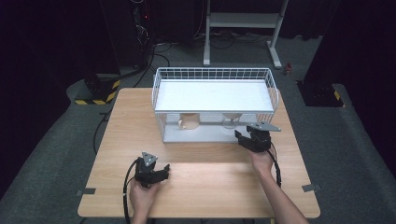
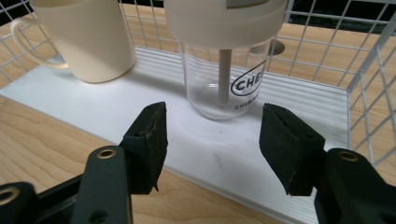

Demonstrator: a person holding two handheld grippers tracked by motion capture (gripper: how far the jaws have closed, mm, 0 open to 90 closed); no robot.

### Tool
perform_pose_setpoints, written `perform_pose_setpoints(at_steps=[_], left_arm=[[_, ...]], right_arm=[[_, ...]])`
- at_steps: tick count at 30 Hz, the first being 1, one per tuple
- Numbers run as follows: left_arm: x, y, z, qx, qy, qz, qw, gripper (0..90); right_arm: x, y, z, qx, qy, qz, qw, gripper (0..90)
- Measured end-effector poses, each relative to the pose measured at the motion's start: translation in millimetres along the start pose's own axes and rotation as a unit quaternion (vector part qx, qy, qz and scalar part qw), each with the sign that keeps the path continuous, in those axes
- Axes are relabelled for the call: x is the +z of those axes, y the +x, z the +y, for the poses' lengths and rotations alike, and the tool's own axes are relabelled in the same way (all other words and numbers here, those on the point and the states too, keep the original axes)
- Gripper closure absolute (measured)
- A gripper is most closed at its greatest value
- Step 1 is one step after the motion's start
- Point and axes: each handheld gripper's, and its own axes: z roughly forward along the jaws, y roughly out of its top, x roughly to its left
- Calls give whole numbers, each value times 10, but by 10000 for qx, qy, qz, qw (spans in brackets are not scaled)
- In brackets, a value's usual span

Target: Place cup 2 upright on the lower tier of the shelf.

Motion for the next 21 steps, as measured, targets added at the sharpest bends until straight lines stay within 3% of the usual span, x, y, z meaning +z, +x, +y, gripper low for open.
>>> perform_pose_setpoints(at_steps=[8, 21], left_arm=[[0, -1, 0, 0, 0, 8, 10000, 228], [2, -5, -1, -20, -17, 11, 10000, 228]], right_arm=[[-107, -28, -19, 100, -90, 93, 9999, 400], [-262, -80, -25, 66, -254, 140, 9996, 378]])
